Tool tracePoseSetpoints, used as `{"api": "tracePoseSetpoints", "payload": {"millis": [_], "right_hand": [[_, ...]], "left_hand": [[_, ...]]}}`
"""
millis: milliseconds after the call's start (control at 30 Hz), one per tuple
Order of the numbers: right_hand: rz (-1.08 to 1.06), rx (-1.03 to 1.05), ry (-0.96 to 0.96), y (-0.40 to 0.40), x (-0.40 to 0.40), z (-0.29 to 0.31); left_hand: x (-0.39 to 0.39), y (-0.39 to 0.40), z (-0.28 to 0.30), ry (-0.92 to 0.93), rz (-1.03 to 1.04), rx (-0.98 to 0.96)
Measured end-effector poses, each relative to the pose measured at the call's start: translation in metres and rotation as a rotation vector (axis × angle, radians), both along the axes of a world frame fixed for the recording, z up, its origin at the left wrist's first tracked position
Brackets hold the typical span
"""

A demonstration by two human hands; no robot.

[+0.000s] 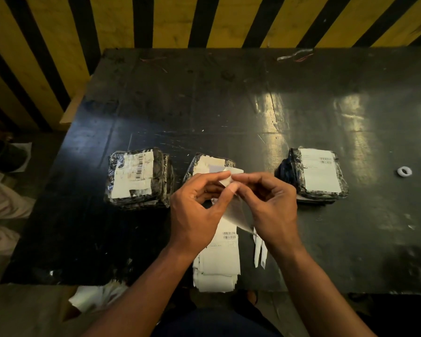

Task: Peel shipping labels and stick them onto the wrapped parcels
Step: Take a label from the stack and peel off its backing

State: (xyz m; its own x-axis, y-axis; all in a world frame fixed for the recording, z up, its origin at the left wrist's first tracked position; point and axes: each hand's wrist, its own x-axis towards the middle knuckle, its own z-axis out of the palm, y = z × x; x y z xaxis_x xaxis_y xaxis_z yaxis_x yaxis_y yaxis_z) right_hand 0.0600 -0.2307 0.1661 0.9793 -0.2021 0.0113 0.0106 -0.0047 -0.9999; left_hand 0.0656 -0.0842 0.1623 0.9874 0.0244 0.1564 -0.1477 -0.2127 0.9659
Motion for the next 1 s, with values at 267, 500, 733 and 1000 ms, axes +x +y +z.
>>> {"api": "tracePoseSetpoints", "payload": {"millis": [267,500,733,1000], "right_hand": [[-0.110,0.210,0.141,-0.003,-0.001,-0.007],[-0.255,-0.134,-0.005,-0.019,0.001,-0.040],[-0.272,-0.608,-0.116,-0.045,-0.006,-0.082],[-0.438,-0.631,0.045,-0.099,-0.015,-0.113]], "left_hand": [[0.000,0.005,-0.007,0.110,0.072,-0.098],[0.008,0.021,-0.026,0.133,0.105,-0.025],[0.009,0.046,-0.056,0.102,0.115,0.163],[0.016,0.085,-0.076,0.127,0.201,0.261]]}}
